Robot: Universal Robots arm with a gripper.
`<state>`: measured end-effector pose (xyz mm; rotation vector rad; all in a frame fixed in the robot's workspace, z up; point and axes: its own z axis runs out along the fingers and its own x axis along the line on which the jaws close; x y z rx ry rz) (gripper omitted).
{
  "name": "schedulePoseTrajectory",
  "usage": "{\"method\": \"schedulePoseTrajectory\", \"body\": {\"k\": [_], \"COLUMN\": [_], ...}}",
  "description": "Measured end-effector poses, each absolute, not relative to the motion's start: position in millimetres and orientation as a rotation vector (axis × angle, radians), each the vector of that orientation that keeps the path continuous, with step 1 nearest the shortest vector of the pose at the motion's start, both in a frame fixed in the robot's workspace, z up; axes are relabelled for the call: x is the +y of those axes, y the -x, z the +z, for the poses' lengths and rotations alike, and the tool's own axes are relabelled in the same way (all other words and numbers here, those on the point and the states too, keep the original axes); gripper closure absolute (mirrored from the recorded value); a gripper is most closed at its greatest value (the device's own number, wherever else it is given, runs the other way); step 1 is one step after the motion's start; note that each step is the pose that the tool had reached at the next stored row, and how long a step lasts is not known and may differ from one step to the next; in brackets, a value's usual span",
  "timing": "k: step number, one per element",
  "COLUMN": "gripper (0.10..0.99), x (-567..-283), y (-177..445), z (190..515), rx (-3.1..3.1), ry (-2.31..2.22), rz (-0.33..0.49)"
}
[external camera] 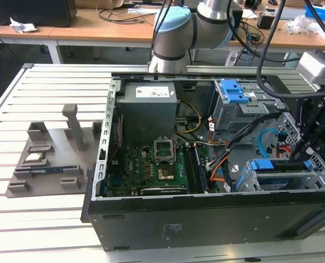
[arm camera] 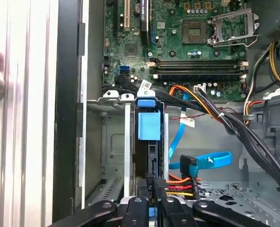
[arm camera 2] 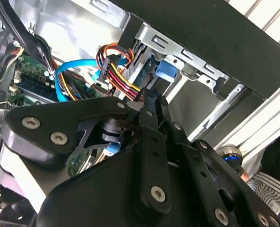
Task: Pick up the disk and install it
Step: 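Insert the first disk wire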
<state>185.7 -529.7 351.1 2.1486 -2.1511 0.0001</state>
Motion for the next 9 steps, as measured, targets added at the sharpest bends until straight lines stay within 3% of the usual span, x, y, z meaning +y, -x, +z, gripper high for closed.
{"method": "schedulePoseTrajectory", "body": {"k": [9], "gripper": [0.918], "x": [-523.0], "y": [-188.7], "z": [342.5], "rx": [-2.178], "ry": [-2.122], "rz": [-0.002]}}
